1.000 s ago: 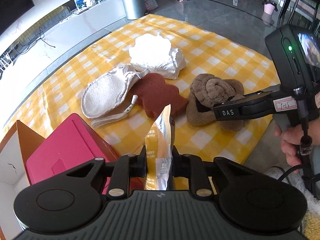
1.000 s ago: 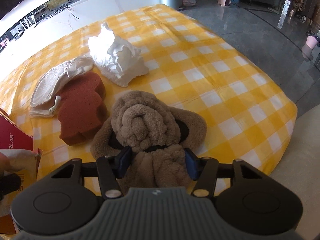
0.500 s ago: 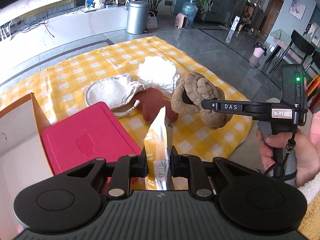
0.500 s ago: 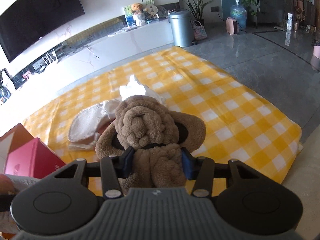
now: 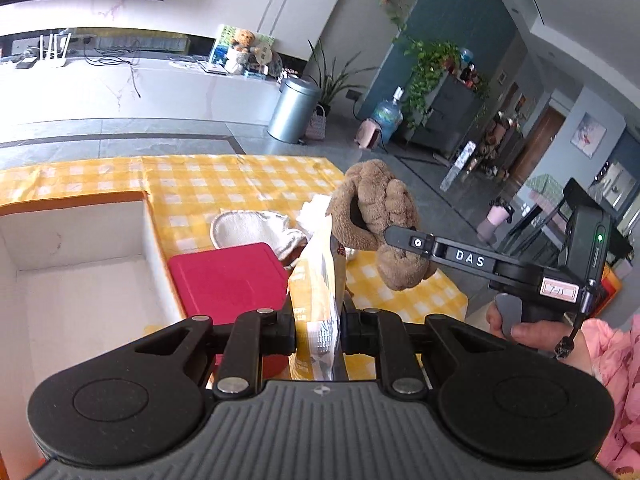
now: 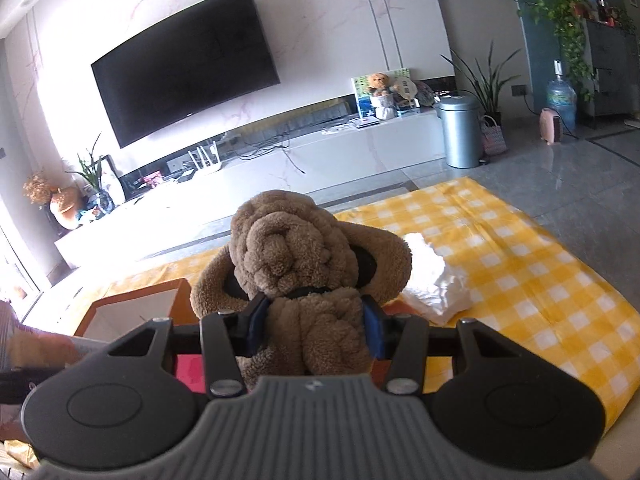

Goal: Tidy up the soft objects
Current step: 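Carry the brown teddy and yellow packet in both tools over the white box, then open the right tool to drop the teddy while the left releases the packet into the box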

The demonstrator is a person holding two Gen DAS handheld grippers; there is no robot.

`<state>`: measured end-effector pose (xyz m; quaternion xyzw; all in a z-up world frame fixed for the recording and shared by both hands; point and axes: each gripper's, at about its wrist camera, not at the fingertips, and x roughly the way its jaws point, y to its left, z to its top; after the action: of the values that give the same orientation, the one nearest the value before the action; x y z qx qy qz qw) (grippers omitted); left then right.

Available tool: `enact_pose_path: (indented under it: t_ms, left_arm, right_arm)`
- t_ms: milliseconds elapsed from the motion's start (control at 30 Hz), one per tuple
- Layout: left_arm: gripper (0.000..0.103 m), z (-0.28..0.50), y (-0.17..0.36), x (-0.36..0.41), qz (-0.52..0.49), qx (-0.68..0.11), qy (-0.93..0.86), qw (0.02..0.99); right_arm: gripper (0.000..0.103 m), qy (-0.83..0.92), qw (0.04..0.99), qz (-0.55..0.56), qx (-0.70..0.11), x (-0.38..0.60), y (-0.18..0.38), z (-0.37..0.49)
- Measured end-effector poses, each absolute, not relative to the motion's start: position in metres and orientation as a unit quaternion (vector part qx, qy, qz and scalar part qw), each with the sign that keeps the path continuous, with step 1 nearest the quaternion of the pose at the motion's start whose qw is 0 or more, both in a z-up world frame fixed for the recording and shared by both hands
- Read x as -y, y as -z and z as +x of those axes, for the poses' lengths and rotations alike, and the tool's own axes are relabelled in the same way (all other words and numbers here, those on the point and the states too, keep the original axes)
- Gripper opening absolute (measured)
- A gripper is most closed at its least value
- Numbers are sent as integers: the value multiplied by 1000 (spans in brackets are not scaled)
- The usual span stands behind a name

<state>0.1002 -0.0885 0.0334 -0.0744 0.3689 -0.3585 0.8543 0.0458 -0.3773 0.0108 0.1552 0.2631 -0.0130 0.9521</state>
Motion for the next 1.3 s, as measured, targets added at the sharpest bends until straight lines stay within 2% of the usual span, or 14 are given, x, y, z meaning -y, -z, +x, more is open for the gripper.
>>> enact_pose_path:
  t_ms: [233, 567, 1067, 1300]
  left_arm:
    - [21, 103, -31, 9, -158, -335, 305, 877]
    - [21, 129, -10, -66, -243, -337, 249, 875]
    - [21, 129, 5, -138, -281, -317, 160, 892]
    - [21, 127, 7, -162, -312, -308, 152, 886]
  right_arm:
    - [49, -54, 953, 145, -260, 333, -22, 53]
    - [49, -154, 936, 133, -288, 248, -21, 72]
    - [49, -199, 877, 9, -437, 114, 44, 167]
    - [49, -257, 821, -157, -485, 54, 90, 184]
